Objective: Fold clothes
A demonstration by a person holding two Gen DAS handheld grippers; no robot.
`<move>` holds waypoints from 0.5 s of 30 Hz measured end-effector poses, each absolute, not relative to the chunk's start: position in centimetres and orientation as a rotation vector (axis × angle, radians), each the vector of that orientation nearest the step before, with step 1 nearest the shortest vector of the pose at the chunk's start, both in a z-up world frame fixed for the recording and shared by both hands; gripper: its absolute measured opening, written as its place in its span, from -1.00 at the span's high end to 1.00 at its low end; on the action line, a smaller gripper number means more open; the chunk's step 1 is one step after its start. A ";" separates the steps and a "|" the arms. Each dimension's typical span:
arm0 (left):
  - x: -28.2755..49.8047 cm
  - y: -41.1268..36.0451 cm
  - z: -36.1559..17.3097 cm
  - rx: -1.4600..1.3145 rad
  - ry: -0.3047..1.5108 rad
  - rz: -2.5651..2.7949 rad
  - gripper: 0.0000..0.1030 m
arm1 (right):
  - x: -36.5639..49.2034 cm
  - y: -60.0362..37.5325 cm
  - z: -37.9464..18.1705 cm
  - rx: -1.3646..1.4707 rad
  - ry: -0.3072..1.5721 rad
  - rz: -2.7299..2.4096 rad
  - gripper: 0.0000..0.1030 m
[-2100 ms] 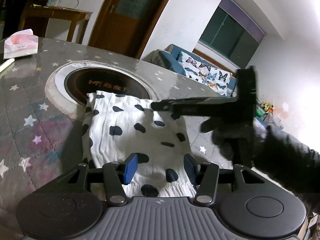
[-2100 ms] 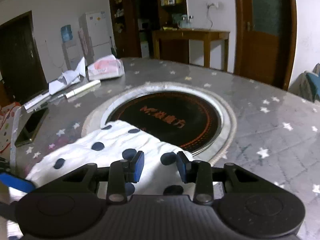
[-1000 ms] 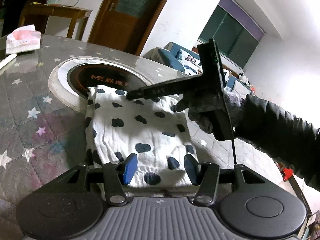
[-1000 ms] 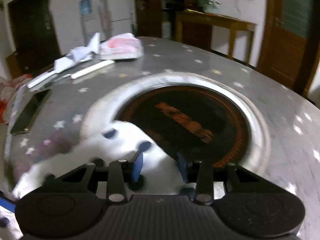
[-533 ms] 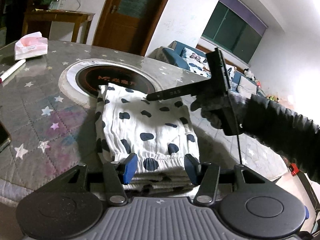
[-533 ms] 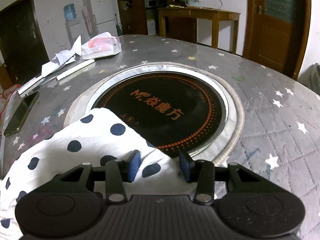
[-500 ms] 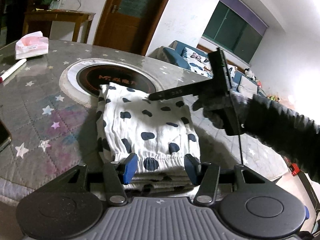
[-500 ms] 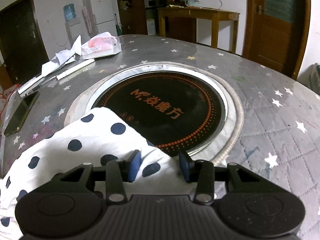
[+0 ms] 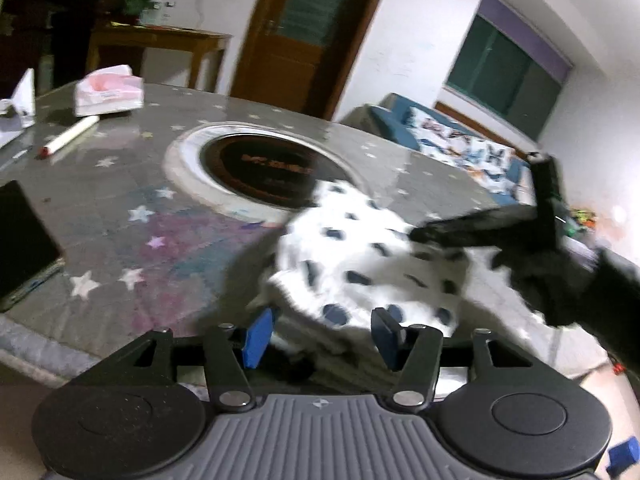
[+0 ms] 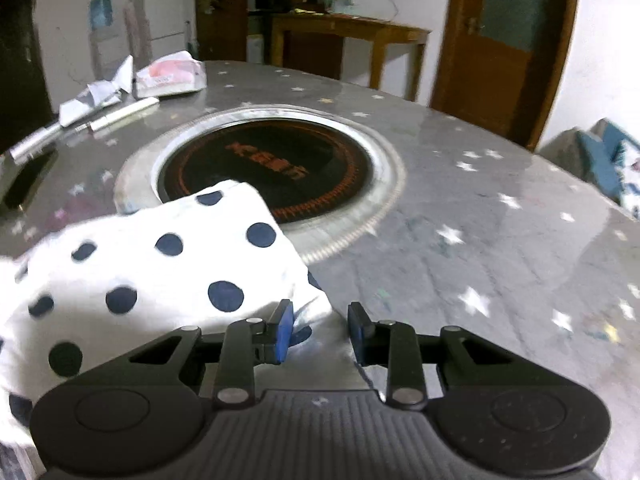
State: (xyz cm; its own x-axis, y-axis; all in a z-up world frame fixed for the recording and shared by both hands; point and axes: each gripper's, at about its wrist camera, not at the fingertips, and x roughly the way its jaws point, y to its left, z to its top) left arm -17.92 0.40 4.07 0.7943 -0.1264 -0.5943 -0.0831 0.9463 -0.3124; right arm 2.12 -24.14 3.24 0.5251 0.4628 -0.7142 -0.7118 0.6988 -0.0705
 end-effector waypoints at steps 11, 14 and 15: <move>-17.9 0.5 3.4 -0.399 0.673 -0.031 -0.12 | -2.3 -30.4 2.5 -0.222 0.705 0.610 0.39; -16.8 0.6 3.2 -0.403 0.674 -0.045 -0.01 | -3.5 -31.3 2.3 -0.214 0.686 0.581 0.36; -16.4 0.7 3.1 -0.404 0.675 -0.051 0.01 | -4.0 -31.6 2.3 -0.213 0.679 0.572 0.36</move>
